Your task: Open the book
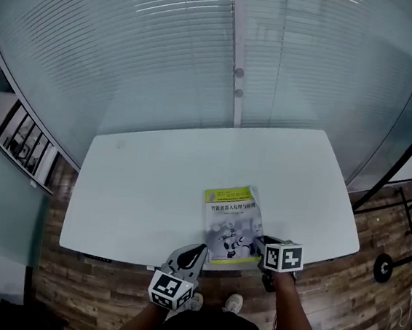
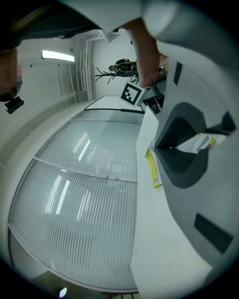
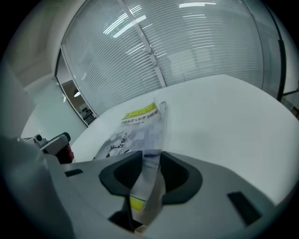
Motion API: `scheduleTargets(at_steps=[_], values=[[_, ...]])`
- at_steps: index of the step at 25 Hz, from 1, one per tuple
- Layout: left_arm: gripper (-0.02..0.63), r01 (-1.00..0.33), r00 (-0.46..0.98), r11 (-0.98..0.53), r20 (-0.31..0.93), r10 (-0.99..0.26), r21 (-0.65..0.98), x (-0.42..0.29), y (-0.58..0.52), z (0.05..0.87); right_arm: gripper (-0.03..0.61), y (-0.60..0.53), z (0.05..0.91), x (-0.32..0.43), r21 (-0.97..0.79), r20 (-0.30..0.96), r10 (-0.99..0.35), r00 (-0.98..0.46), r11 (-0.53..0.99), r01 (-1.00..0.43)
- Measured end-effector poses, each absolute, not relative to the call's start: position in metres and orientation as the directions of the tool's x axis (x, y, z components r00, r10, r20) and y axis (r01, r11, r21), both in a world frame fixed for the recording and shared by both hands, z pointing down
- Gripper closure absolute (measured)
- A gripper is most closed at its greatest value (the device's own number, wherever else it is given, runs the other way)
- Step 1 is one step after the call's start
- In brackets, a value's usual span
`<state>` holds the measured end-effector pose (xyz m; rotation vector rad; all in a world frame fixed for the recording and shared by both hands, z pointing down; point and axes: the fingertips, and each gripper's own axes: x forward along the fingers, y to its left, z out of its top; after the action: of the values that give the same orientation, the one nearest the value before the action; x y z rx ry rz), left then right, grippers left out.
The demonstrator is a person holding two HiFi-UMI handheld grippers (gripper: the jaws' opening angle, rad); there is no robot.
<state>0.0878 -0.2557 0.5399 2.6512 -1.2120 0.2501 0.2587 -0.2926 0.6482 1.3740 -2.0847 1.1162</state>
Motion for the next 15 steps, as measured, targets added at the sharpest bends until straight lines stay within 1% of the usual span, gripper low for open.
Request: scheduleTargets(at_steps=[2,5,7,10,15], values=[[0.603,-0.772,0.632,-0.625,0.247,-0.734,0.118,0.089,-0.258,0.541,0.458,-0.294,0.645,0.26,-0.395,0.682,-0.588,-0.435,0.205,-0.896],[0.603,-0.793,0.606,-0.597,0.252,-0.754,0.12,0.089,-0.26,0.544,0.498,-0.296,0.639,0.265,-0.376,0.649,-0.626,-0.432,0.231,-0.898],[0.603,-0.807,0.59,-0.569,0.255,-0.766,0.156,0.087,-0.259,0.548,0.51,-0.295,0.636,0.265,-0.382,0.62,-0.64,-0.454,0.259,-0.887],[0.603,-0.818,0.574,-0.528,0.262,-0.776,0.228,0.087,-0.254,0.555,0.521,-0.295,0.632,0.264,-0.38,0.592,-0.651,-0.476,0.295,-0.877],[0.603,-0.813,0.581,-0.535,0.26,-0.772,0.227,0.092,-0.25,0.56,0.535,-0.295,0.628,0.265,-0.353,0.577,-0.68,-0.453,0.292,-0.889]])
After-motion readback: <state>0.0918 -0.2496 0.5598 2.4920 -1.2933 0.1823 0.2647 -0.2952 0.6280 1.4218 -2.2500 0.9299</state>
